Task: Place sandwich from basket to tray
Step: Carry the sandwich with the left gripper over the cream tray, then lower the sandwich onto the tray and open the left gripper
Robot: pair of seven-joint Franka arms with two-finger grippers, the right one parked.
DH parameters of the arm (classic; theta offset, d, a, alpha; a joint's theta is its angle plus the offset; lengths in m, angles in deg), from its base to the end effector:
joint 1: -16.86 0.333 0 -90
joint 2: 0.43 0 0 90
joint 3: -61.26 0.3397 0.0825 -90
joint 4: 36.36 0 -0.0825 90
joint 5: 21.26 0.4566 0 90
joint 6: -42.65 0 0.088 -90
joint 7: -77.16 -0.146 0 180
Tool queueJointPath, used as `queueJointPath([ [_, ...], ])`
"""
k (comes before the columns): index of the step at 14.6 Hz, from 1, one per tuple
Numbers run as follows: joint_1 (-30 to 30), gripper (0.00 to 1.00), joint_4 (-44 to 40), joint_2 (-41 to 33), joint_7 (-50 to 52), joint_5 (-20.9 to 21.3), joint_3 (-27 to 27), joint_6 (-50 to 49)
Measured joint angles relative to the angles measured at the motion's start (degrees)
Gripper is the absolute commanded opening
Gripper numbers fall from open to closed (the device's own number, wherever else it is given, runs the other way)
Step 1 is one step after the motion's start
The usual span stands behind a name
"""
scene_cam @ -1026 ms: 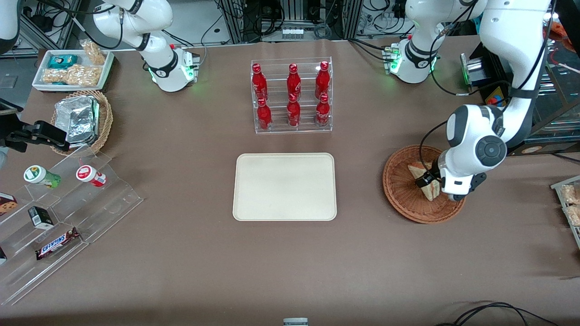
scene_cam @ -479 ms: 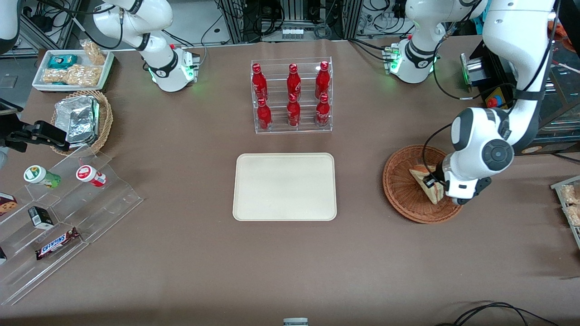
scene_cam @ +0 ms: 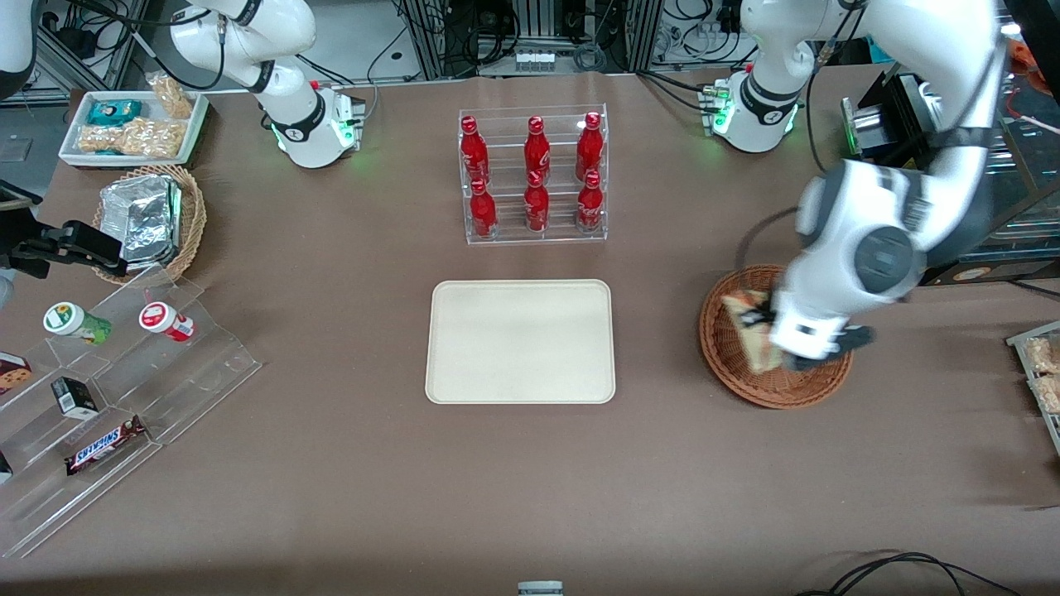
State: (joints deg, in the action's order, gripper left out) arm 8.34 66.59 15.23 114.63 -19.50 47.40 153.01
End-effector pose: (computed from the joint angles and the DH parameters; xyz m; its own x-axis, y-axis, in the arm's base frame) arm 0.6302 -0.2491 0.3394 0.9586 0.2534 -0.1301 0.2485 -0.9672 -0.0524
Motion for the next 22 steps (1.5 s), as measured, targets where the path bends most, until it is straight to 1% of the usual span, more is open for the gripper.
queueJointPath([
  [3,-11.41,0.05,-6.13,7.14,0.63,-0.01,-0.61,1.77],
  [5,-17.85,0.06,-12.61,14.73,2.18,0.00,-0.59,3.10],
  [6,-20.07,0.06,-16.11,18.39,3.32,0.00,-0.54,3.70],
  [9,-23.90,0.07,-23.15,26.35,5.06,0.01,-0.48,7.36],
  [11,-25.78,0.10,-24.75,29.25,6.98,0.63,-0.33,8.80],
  [13,-27.17,0.15,-25.45,31.27,10.09,2.34,-0.23,10.12],
  [14,-27.80,0.33,-26.00,32.15,12.47,3.76,-0.23,10.68],
  [15,-28.24,0.56,-26.77,32.74,14.64,5.31,-0.23,10.76],
  [16,-28.51,0.70,-27.38,33.04,16.34,6.61,-0.23,10.75],
  [17,-28.61,0.87,-27.79,33.13,17.60,7.36,-0.23,10.75],
  [18,-28.60,1.00,-28.17,33.18,18.58,7.72,-0.13,10.75],
  [20,-28.55,1.00,-29.80,33.02,20.65,7.94,0.38,10.47],
  [22,-28.31,1.00,-32.54,31.25,22.01,7.95,2.11,6.70],
])
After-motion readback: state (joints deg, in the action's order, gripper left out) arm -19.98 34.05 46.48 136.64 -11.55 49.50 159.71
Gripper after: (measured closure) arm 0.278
